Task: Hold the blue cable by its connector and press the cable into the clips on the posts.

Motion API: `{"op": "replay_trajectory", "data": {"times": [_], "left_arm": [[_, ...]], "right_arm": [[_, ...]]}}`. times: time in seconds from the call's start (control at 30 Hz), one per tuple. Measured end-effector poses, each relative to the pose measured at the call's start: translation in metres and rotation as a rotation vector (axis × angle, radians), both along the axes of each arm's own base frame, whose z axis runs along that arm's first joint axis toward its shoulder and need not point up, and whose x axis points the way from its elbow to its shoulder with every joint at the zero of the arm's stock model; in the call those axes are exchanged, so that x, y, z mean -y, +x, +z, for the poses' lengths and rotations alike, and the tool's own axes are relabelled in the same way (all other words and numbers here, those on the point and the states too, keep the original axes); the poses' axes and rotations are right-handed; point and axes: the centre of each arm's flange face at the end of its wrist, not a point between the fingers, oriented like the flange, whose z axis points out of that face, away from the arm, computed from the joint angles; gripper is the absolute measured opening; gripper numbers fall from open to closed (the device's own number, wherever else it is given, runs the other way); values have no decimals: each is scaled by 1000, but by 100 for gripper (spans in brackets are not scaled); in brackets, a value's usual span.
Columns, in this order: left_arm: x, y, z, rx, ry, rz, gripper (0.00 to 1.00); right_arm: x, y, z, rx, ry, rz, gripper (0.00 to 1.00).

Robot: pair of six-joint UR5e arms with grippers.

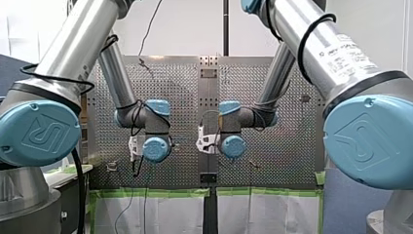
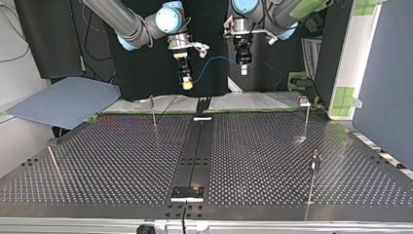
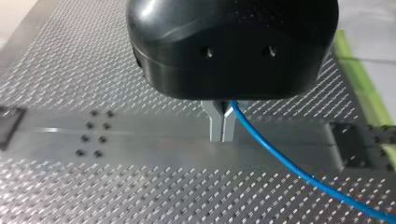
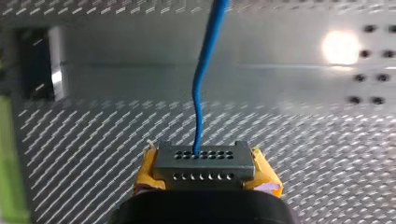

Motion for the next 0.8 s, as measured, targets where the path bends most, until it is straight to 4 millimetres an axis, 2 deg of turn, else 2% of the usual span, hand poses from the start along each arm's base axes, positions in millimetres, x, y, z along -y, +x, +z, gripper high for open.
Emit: {"op": "replay_trajectory", "data": {"times": [0.2,0.43,0.63,0.8], "left_arm": [[-6,10,27,21,-18,69,0],[-8,26,63,59,-43,140,0],[-8,40,97,99,-74,180,0],[-12,47,122,125,-100,227,0]], "right_arm": [[14,16,49,79,-17,35,0],[20,35,113,127,-67,80,0],[23,40,159,151,-105,87,0],[23,35,188,164,-113,83,0]]}}
